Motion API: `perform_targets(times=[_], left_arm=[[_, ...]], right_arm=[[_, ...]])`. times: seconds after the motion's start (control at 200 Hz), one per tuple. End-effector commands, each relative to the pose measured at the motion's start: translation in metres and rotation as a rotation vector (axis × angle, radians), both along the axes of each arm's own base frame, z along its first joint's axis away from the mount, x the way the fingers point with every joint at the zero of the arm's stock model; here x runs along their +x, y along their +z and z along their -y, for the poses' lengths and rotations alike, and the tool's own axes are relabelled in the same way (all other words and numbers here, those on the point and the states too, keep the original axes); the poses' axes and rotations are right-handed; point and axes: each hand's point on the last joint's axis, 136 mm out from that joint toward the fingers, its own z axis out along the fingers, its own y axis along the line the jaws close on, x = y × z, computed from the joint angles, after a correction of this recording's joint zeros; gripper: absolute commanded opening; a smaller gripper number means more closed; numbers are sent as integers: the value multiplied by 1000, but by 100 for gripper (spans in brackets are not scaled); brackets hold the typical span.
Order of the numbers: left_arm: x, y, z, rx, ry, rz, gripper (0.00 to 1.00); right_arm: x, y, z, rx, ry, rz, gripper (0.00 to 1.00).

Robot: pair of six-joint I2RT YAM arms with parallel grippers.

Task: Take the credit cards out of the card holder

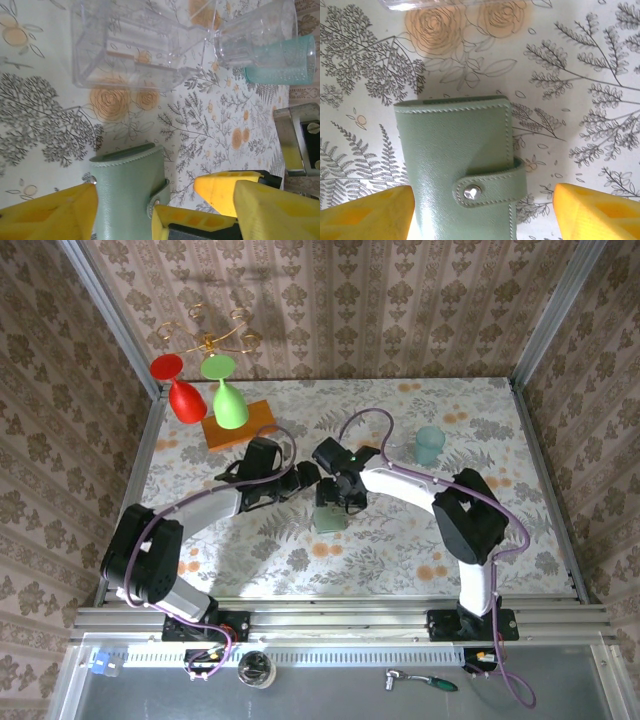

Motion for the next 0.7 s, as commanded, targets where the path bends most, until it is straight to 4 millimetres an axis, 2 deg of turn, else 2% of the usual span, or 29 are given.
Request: perform_targets(times=[0.0,0.245,0.375,0.53,0.695], left_arm=[[-16,-20,4,4,11,-65,67],[-23,-30,11,-40,26,-97,53],[-27,-29,17,-50,7,-107,42],[-36,-32,16,-27,2,-129,30],[-41,-34,17,-42,-11,-147,20]], right_arm=[[-2,14,8,36,-8,4,73],[-12,6,22,15,-6,-18,70],[-12,8,22,21,5,-18,67],[-13,8,25,23,-8,-38,65],[-15,8,17,51,20,-49,59]])
